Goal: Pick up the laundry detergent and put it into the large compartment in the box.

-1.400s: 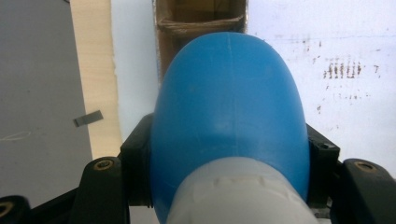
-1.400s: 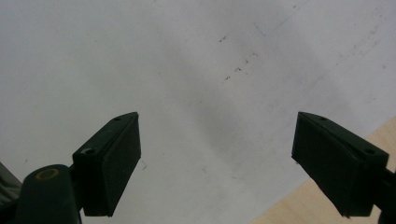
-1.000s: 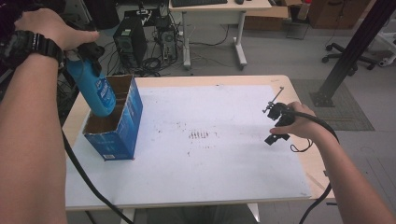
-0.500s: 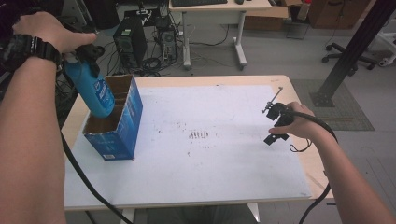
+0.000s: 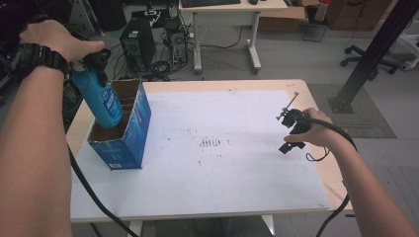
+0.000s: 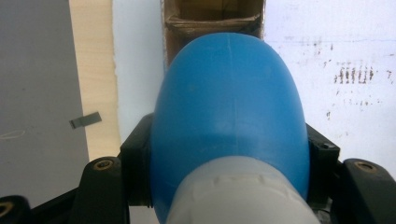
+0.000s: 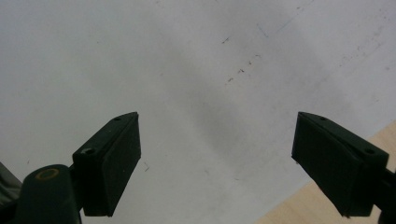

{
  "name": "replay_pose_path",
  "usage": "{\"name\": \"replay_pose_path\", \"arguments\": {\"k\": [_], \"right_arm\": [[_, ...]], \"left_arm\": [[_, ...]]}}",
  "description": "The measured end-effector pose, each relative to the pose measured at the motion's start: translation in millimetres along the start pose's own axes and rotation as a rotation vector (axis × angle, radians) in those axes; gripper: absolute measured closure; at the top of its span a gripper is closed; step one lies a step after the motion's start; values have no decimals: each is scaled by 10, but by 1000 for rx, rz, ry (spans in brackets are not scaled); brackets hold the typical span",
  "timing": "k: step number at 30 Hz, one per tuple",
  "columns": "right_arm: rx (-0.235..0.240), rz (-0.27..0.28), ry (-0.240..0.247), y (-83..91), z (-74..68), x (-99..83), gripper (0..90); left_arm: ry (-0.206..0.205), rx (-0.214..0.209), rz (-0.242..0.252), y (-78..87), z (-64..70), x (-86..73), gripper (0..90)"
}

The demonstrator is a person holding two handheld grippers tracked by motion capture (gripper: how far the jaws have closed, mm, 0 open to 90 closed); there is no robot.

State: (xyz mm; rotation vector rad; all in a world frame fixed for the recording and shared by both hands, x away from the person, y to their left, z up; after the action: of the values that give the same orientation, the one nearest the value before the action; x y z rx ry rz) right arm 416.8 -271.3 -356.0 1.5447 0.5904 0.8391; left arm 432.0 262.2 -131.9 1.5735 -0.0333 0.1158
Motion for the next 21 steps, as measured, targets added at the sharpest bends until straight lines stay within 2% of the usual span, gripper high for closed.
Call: {"name": "replay_pose_path", "arguments": {"k": [7, 15, 21], "right_arm": [[3, -3, -4, -17, 0, -3, 157], [5, -3, -9, -29, 4, -15, 157], [6, -4, -5, -36, 3, -19, 157]], "left_arm": [[-3, -5, -13, -96, 6, 16, 376], [-7, 10, -9, -209, 13, 31, 376], [-11, 2, -22, -303, 38, 38, 375]]}}
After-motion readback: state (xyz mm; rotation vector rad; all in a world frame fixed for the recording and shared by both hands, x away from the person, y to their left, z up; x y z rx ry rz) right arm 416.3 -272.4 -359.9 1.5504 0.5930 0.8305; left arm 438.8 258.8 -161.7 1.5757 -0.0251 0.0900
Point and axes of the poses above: each handheld gripper's, and its own axes: y roughly backward along the jaws, x roughly out of its top, z roughly to its right, the point moved 1 cm from there along -y, roughly forward along the jaws
